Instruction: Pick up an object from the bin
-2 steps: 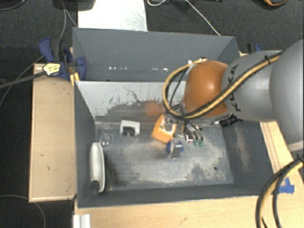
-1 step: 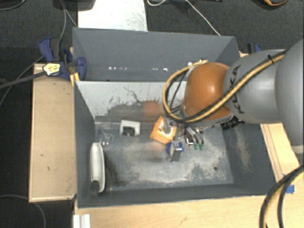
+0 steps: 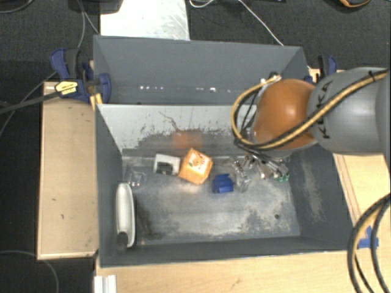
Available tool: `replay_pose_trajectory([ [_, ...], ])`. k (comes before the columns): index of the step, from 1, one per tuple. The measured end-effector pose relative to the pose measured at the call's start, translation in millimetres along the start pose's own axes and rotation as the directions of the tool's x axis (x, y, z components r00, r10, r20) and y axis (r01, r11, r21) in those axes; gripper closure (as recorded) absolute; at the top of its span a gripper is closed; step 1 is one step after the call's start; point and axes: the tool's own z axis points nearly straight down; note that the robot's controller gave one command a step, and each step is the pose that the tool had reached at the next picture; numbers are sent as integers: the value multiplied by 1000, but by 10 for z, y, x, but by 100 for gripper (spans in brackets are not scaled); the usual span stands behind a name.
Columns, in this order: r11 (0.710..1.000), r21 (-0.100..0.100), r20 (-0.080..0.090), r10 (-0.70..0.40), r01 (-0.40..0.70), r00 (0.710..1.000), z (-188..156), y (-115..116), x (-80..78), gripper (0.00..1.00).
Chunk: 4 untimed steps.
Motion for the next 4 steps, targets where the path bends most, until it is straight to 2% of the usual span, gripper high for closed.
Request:
replay_pose_trajectory([
  [1,1000,0,0,2,-2,1000,1,1,1,100],
  [2,1000,4,11,-25,25,1000,-649,42,32,100],
  [3,999,0,3,-38,38,999,-960,15,-149,0],
  [4,999,0,3,-36,36,999,-960,14,-148,0],
])
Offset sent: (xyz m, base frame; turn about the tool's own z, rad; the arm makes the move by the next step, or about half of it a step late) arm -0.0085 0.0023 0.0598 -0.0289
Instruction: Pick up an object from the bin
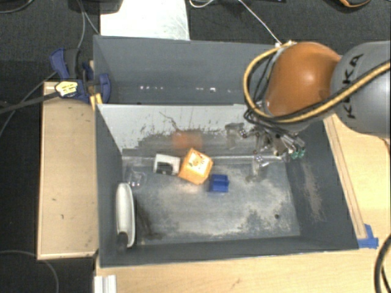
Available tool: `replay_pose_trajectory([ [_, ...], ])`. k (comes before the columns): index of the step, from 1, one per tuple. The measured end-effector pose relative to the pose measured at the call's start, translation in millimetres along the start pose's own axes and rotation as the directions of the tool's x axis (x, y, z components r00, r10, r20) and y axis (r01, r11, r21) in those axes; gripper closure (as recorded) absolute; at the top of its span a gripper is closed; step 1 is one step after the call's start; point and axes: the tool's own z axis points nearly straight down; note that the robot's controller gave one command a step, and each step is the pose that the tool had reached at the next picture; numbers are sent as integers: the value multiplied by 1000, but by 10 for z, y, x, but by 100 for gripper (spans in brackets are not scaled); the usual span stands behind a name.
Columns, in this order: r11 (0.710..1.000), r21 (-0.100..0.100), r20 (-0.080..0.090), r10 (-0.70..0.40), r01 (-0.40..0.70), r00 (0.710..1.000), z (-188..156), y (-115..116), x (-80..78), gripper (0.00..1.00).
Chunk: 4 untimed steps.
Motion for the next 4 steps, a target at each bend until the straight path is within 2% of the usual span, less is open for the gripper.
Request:
replay_pose_trajectory([
  [1,995,2,11,103,-103,995,820,500,-119,0],
  [2,976,-1,2,216,-216,976,511,1022,124,0],
  [3,989,5,11,-145,144,989,606,911,-46,0],
  [4,996,3,20,-92,92,996,788,948,-79,0],
])
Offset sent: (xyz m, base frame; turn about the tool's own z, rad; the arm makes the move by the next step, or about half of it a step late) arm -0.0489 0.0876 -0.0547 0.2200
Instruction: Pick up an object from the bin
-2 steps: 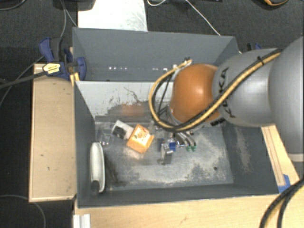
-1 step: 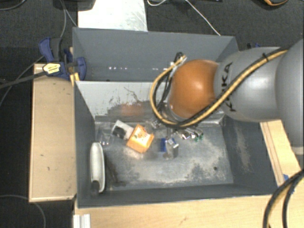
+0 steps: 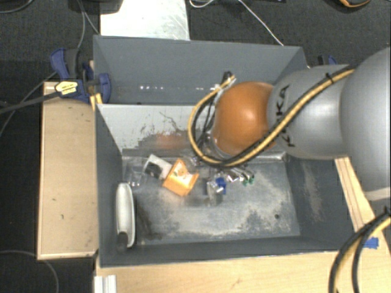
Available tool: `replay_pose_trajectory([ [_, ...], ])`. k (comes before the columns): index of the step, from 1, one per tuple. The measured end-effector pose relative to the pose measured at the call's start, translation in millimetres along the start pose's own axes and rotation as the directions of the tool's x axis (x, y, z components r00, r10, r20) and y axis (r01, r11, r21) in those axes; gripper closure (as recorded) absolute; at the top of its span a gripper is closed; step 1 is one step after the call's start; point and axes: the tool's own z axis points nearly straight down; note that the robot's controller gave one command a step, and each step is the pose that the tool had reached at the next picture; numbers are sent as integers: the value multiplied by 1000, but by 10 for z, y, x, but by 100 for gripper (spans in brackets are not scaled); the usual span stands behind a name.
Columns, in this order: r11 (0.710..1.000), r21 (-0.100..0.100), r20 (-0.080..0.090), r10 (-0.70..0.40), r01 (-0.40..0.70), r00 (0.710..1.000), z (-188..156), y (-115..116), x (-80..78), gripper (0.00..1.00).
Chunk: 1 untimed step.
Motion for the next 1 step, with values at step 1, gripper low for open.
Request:
replay_pose_trajectory([
  [1,1000,6,5,30,-30,1000,83,191,-218,0],
])
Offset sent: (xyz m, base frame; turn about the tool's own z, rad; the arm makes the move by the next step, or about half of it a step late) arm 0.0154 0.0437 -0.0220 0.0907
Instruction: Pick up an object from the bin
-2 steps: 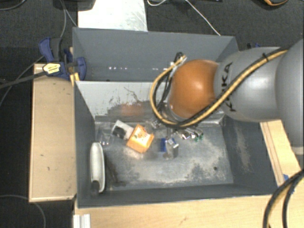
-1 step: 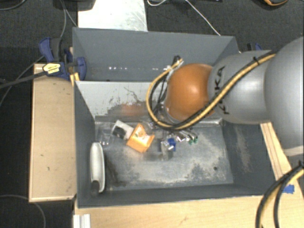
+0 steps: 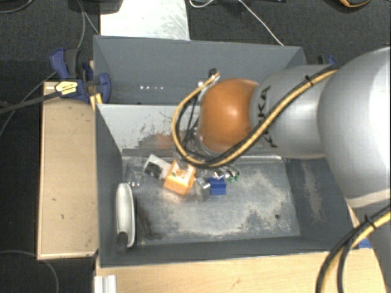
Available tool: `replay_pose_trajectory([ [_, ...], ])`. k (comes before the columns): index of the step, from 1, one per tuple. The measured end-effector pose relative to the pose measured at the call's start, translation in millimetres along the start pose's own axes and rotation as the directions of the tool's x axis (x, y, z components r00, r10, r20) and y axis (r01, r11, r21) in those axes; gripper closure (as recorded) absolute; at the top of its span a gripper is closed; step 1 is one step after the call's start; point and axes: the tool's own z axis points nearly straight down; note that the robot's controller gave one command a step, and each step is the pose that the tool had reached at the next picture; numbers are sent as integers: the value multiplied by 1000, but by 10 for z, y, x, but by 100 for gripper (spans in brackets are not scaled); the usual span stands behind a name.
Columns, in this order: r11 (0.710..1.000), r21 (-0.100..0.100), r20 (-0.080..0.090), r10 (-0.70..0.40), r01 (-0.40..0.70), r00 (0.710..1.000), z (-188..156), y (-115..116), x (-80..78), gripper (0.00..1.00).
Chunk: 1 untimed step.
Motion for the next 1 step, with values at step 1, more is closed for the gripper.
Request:
replay_pose_trajectory([
  [1,998,-5,23,64,-64,998,36,115,-200,100],
])
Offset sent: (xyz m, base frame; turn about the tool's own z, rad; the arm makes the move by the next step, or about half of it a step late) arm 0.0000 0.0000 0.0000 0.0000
